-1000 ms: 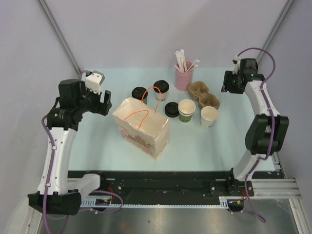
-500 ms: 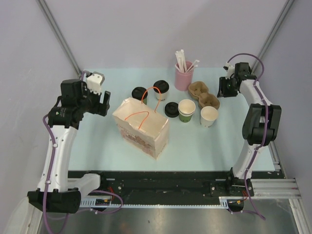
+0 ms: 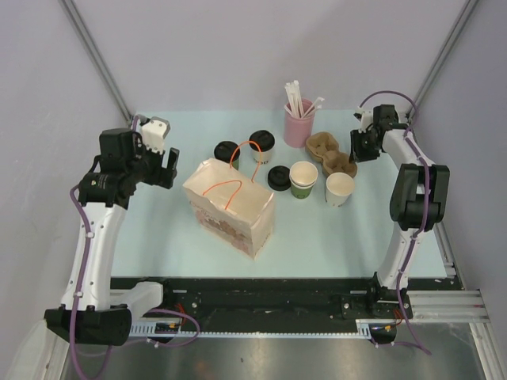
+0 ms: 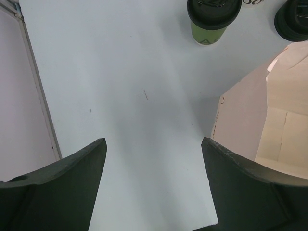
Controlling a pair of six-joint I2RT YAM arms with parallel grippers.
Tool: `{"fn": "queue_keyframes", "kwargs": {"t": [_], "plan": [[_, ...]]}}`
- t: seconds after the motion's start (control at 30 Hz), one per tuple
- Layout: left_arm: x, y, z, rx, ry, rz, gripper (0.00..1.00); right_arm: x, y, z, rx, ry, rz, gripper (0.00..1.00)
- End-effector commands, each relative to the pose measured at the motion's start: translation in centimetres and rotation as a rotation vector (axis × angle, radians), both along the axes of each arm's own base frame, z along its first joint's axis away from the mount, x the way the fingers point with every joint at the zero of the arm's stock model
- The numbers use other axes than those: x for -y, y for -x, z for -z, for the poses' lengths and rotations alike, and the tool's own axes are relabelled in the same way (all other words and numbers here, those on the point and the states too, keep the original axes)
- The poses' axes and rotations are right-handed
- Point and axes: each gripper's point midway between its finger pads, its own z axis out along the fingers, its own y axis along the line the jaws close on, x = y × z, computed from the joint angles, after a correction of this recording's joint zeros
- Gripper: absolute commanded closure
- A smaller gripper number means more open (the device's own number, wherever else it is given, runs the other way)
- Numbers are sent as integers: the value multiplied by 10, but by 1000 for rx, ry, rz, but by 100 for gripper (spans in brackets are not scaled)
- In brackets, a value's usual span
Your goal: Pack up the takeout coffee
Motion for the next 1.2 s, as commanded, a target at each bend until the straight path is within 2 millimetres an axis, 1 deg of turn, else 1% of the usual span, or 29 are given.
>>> {"fn": "queue_keyframes", "kwargs": {"t": [0.0,0.17,0.23,0.33,0.4,0.47,0.57,0.73,0.8,0.83,0.93,1.03,1.17], "plan": [[3,-2,-18,45,-4,25,14,-1,-7,-5,17,20,-17,63],[4,-1,-19,49,-4,29,14,-2,-6,-2,7,33,-22,73],[5,0,-21,53,-3,34,14,-3,-6,-1,7,30,-29,75],[5,1,-22,58,0,40,14,0,-6,3,-8,44,-20,71],[5,1,-22,57,-1,40,14,1,-6,5,-12,51,-19,71],[5,1,-21,56,-6,42,14,-1,-5,5,-11,50,-26,71],[5,1,-20,55,-8,45,14,-3,-6,6,-8,57,-32,67],[5,1,-18,51,-14,51,14,-8,-5,6,-15,55,-55,66],[5,1,-17,48,-14,55,14,-11,-4,7,-17,59,-67,72],[5,1,-17,48,-14,55,14,-11,-3,6,-16,61,-71,78],[5,1,-15,46,-18,57,14,-12,-2,7,-21,65,-75,86],[5,1,-14,44,-23,60,14,-12,-2,5,-16,66,-74,100],[5,0,-14,42,-25,63,14,-12,-3,-11,21,86,-68,100]]}}
